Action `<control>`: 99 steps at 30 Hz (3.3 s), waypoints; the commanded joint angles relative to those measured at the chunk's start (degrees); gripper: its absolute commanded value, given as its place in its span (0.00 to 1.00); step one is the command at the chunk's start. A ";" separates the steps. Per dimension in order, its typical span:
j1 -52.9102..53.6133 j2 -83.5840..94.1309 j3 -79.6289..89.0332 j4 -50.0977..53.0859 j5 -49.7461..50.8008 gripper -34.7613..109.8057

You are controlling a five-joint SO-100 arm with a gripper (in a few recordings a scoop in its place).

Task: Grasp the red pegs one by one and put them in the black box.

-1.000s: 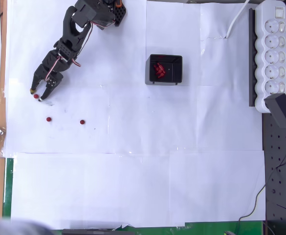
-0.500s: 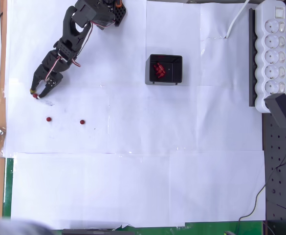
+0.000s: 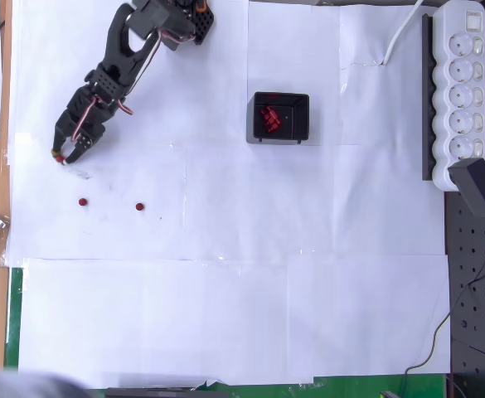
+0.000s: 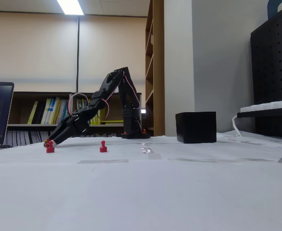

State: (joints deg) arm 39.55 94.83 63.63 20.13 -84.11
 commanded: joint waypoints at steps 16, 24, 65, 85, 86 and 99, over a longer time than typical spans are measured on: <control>-69.96 -25.05 44.82 75.06 -42.71 0.24; -84.20 -15.56 34.45 60.21 -48.69 0.24; -26.63 -26.46 -20.30 0.26 -4.04 0.35; -22.76 5.62 -10.20 -33.93 -3.69 0.35; -22.76 7.12 -9.23 -35.07 -3.69 0.35; -23.82 16.44 -3.34 -40.69 -2.02 0.35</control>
State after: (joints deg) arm 15.38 109.78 59.24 -19.78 -86.31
